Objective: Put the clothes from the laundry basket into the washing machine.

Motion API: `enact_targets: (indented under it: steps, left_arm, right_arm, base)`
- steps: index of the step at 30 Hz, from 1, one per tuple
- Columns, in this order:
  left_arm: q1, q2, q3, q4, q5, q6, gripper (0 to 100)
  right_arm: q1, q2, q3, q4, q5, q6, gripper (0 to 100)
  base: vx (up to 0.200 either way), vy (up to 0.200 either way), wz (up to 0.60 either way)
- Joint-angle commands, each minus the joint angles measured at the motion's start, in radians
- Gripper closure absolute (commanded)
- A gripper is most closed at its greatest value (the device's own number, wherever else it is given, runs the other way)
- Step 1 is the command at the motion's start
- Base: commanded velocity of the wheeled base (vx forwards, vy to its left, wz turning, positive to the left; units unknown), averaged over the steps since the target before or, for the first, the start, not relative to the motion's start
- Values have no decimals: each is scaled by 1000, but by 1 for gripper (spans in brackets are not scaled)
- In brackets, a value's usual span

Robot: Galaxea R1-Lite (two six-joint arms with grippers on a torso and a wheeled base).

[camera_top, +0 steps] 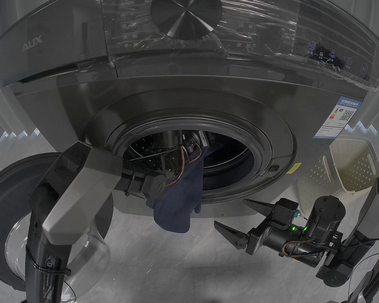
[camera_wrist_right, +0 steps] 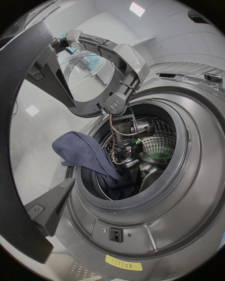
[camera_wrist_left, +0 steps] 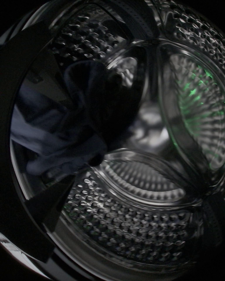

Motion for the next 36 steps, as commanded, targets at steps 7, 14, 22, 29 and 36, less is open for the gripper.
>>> enact_targets:
  steps: [7,14,22,29,36]
  left_arm:
    - [-15,-239,386,119,-27,170,0]
    - [-4,-264,495,168,-38,230,0]
    - [8,-208,504,123,-49,250,0]
    - [19,-170,489,70,-77,255,100]
    - [2,-158,424,45,-100,224,100]
  right_arm:
    - [0,-1,0,0,1,2,0]
    - [3,1,4,0,1,2,0]
    - [-1,4,6,0,1,7,0]
    - [-3,-1,0,0,1,7,0]
    - [-3,-2,-3,0,1,7,0]
  base:
    - [0,0,0]
    - [0,0,0]
    - [0,0,0]
    - [0,0,0]
    - [0,0,0]
